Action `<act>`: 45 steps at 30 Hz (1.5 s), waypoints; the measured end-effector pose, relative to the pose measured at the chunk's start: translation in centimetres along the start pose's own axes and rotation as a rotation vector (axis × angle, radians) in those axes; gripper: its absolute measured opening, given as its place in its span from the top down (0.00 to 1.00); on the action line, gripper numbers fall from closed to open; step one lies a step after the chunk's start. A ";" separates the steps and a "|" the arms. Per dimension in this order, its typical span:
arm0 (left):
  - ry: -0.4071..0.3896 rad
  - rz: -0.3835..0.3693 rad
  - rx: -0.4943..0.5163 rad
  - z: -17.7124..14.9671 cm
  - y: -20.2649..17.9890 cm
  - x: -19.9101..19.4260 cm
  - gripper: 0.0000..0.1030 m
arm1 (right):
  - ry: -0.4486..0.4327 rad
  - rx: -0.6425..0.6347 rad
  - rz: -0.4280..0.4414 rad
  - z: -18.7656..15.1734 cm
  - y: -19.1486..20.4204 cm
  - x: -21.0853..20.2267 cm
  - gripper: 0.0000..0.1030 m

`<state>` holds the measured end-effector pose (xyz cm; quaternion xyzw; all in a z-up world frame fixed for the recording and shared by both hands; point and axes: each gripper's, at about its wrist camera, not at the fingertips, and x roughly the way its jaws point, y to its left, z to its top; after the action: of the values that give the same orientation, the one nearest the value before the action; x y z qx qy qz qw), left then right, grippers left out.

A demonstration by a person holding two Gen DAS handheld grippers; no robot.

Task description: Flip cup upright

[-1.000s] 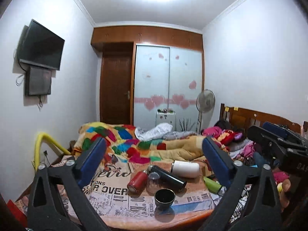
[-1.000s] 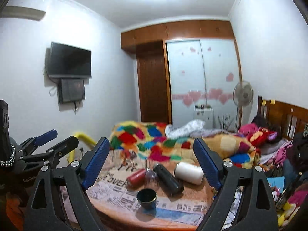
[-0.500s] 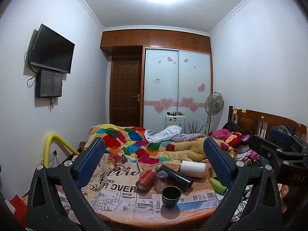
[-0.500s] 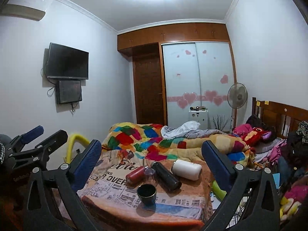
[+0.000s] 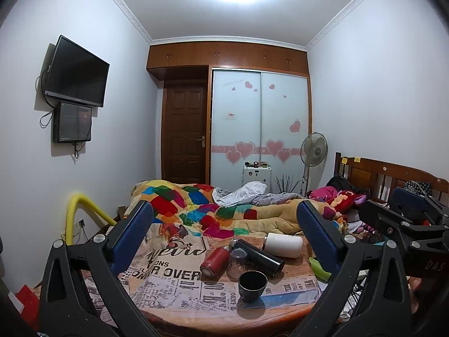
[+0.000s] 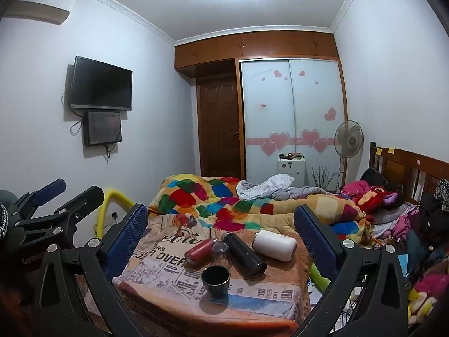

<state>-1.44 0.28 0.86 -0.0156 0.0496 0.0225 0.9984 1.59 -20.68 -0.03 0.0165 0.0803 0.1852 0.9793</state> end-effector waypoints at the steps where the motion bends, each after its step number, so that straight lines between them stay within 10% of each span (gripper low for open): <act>1: 0.001 -0.001 0.001 0.0 0.0 0.0 0.00 | 0.002 0.000 0.001 0.0 0.0 0.0 0.00; 45: 0.016 -0.047 -0.018 -0.1 0.2 0.4 0.00 | 0.020 0.004 -0.002 -0.6 -0.8 -0.7 0.00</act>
<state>-1.06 0.45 0.71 -0.0259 0.0571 -0.0008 0.9980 1.19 -21.69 -0.57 0.0166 0.0904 0.1841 0.9786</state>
